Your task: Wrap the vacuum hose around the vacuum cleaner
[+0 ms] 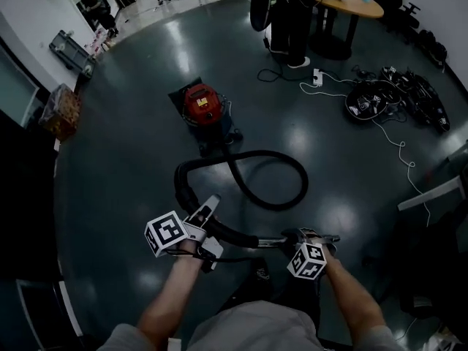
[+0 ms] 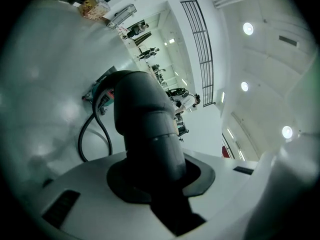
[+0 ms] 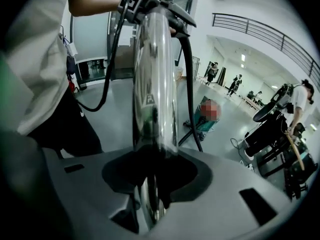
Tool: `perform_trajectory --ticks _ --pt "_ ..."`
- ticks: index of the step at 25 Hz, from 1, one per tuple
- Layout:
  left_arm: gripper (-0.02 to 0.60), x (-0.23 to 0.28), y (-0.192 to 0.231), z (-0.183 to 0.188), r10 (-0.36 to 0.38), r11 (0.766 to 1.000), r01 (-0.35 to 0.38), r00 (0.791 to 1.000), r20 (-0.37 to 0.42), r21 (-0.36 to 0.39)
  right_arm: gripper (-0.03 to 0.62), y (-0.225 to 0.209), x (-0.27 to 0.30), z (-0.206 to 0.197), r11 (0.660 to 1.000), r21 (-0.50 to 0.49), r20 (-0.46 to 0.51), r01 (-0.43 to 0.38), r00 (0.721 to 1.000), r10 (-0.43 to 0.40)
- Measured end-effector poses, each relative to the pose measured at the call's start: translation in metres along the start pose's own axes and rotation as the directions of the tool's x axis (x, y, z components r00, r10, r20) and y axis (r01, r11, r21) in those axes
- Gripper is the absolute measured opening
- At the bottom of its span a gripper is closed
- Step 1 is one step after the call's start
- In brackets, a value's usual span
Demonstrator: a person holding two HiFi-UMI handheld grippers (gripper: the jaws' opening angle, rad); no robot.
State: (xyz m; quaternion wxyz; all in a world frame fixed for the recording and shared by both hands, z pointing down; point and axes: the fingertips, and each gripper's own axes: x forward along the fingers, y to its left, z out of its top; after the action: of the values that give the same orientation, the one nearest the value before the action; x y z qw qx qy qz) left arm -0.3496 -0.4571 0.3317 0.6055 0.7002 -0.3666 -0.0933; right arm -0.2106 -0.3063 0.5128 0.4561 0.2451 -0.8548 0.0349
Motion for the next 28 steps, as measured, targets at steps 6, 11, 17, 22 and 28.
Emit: perform_trajectory --ticks 6,11,17,22,28 --pt "0.177 -0.001 0.036 0.004 0.15 0.987 -0.15 0.989 0.0 0.052 0.127 0.005 -0.013 0.006 0.995 -0.02 0.037 -0.095 0.995 0.096" --pt "0.212 0.005 0.05 -0.002 0.218 0.974 -0.216 0.976 -0.026 0.066 0.126 -0.008 -0.02 -0.002 0.993 -0.056 0.032 -0.107 0.994 0.109" --pt "0.289 0.01 0.044 -0.015 0.268 0.956 -0.258 0.962 -0.058 0.141 0.126 -0.038 -0.034 -0.009 0.986 -0.144 0.05 -0.083 0.995 0.091" --pt "0.299 0.004 0.026 -0.021 0.212 0.972 -0.201 0.973 -0.091 0.119 0.126 -0.063 -0.04 -0.015 0.979 -0.193 0.078 -0.072 0.993 0.088" --pt "0.298 -0.014 -0.009 -0.023 0.198 0.95 -0.179 0.979 -0.05 0.256 0.126 -0.095 -0.049 -0.024 0.977 -0.202 0.089 -0.066 0.992 0.085"
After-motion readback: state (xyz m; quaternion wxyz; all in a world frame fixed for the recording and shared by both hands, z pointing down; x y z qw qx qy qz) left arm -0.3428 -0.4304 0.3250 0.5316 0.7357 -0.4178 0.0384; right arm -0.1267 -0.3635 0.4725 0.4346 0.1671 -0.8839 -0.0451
